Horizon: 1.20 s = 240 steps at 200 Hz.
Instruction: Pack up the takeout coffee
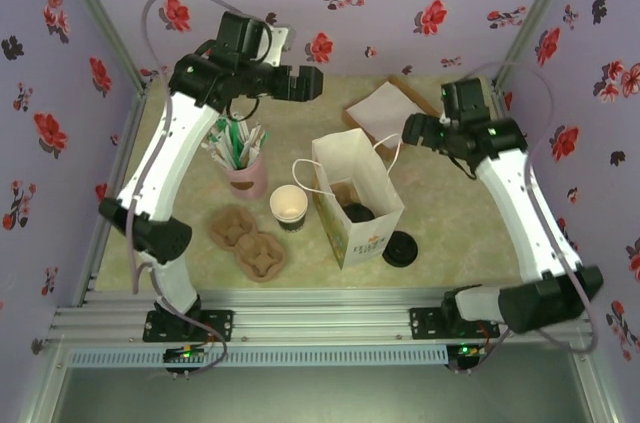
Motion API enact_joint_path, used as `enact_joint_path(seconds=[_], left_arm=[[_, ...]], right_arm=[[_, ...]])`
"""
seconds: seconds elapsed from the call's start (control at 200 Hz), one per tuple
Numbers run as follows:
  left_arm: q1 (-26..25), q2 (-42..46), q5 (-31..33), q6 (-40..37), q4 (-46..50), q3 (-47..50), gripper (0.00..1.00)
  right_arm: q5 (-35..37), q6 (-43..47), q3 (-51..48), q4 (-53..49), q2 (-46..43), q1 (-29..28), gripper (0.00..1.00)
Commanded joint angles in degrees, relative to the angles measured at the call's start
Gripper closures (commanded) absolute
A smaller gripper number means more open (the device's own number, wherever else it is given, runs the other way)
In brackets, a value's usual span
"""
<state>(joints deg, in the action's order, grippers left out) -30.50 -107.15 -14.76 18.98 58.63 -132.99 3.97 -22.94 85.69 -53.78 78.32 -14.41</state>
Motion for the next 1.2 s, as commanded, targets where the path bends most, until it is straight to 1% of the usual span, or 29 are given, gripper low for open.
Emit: enact_joint_path(seconds=[0.0, 0.195, 0.335, 0.39, 0.455, 0.48, 0.555, 0.575, 0.76, 0.795, 0.835, 0.935, 1.095, 1.195], left_arm=[[0.36, -5.65, -5.43, 1.08, -1.82, -5.56, 0.01], [1.11, -12.72, -6.14, -0.53, -5.64, -9.63, 0.01], [2.42, -17.50, -6.75, 1.15, -9.80, -11.82, 0.01], [2.56, -18.71, -7.13, 1.79, -11.06, -11.90, 0.01], [2.63, -19.68, -7.92, 2.26, -12.31, -11.65, 0.01], [2.64, -19.99, -8.15, 2.41, -12.66, -11.59, 0.01], [2.63, -20.87, -8.35, 2.63, -13.38, -11.50, 0.01], [2.64, -21.18, -8.33, 2.71, -13.46, -11.50, 0.01], [2.64, -22.39, -9.39, 3.55, -14.55, -10.60, 0.01], [2.64, -22.47, -9.49, 3.60, -14.76, -10.37, 0.01], [2.57, -22.48, -9.49, 3.61, -14.77, -10.03, 0.01], [2.55, -22.40, -9.61, 3.41, -14.77, -9.45, 0.01], [2.43, -22.33, -9.80, 3.12, -14.69, -8.71, 0.01], [2.29, -22.31, -9.89, 3.08, -14.77, -8.30, 0.01]], right_arm=[[2.50, 4.55, 3.88, 2.22, 5.70, 0.80, 0.07], [-0.29, 7.80, 12.81, 2.19, 19.26, 1.92, 0.16], [-3.38, 9.35, 19.62, 2.07, 28.66, 2.00, 0.26], [-3.36, 10.19, 22.91, 1.28, 32.60, 1.96, 0.31], [-2.19, 11.16, 26.97, -0.04, 37.49, 1.94, 0.33], [-1.97, 11.68, 28.61, -0.49, 39.37, 1.95, 0.36], [-1.38, 12.90, 33.20, -2.05, 44.33, 1.98, 0.38], [-1.42, 13.20, 34.35, -2.29, 45.57, 1.94, 0.41], [0.01, 15.04, 43.37, -4.21, 54.92, 1.93, 0.44], [0.33, 15.37, 45.46, -5.01, 56.80, 1.98, 0.48], [0.67, 15.85, 47.57, -5.99, 58.89, 1.94, 0.50], [1.59, 16.81, 52.38, -7.42, 63.00, 1.99, 0.50], [3.12, 18.00, 55.95, -7.12, 66.71, 1.98, 0.51], [2.84, 18.47, 58.76, -7.63, 68.98, 2.02, 0.51]])
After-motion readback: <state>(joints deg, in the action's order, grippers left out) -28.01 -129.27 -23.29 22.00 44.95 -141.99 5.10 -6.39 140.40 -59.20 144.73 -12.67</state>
